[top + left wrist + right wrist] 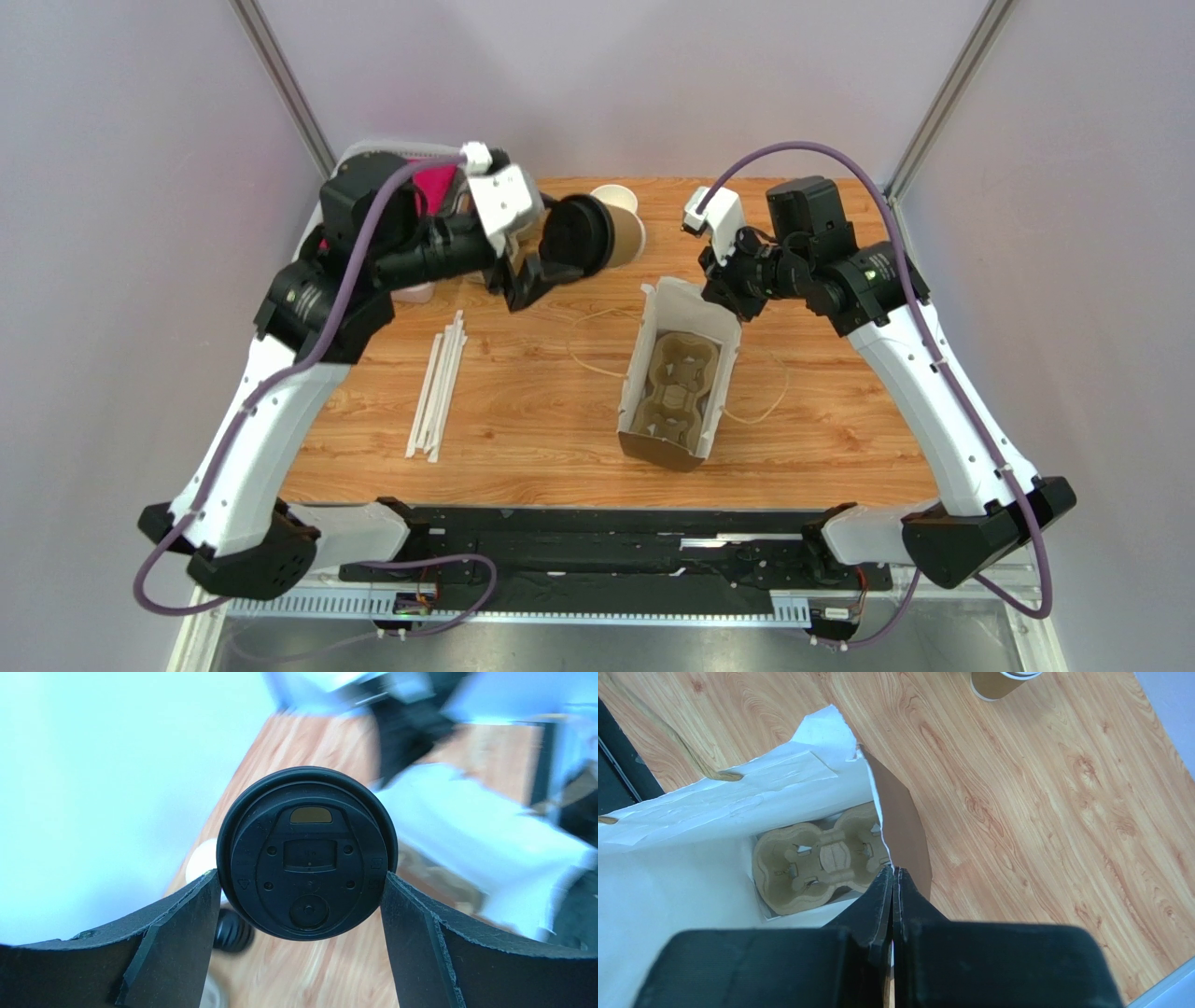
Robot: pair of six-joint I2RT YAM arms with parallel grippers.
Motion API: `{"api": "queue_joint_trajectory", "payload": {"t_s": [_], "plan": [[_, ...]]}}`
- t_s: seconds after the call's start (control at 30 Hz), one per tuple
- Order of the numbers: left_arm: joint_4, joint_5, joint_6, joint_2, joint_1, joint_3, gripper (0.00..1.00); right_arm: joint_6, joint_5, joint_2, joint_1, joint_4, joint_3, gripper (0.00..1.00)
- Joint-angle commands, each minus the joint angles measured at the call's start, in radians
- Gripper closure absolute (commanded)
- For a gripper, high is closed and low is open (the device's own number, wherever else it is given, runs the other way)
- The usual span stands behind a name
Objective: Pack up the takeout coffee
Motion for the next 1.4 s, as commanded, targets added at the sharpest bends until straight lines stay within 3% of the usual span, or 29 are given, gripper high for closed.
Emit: {"api": "queue_joint_trajectory", "payload": {"t_s": [0.0,0.17,0.37,0.53,0.83,1.13,1.37], "plan": [[-0.004,0.095,0.173,-0.072,-0.114,-0.059,0.33,0.048,-0.016,-0.039,-0.002,0.059,-0.019,1.00],[-0.067,0.125,0.287,-0.043,-0.298,-0.031,0.35,0.072,-0.033,-0.042,-0.003,0.060,-0.013,1.00],[-0.209,0.039,0.431,0.102,-0.423,0.036,0.36,0.088,-0.052,-0.054,-0.003,0.045,-0.005,1.00],[-0.317,-0.032,0.482,0.218,-0.438,0.131,0.36,0.132,-0.060,-0.076,-0.003,0.045,-0.019,1.00],[-0.293,-0.194,0.467,0.314,-0.481,0.108,0.36,0.214,-0.091,-0.082,-0.003,0.046,-0.022,1.00],[-0.230,-0.279,0.520,0.311,-0.516,-0.002,0.36,0.264,-0.148,-0.083,-0.005,0.049,-0.042,1.00],[-0.236,-0.314,0.542,0.319,-0.541,0.039,0.35,0.290,-0.151,-0.079,-0.003,0.052,-0.041,1.00]]}}
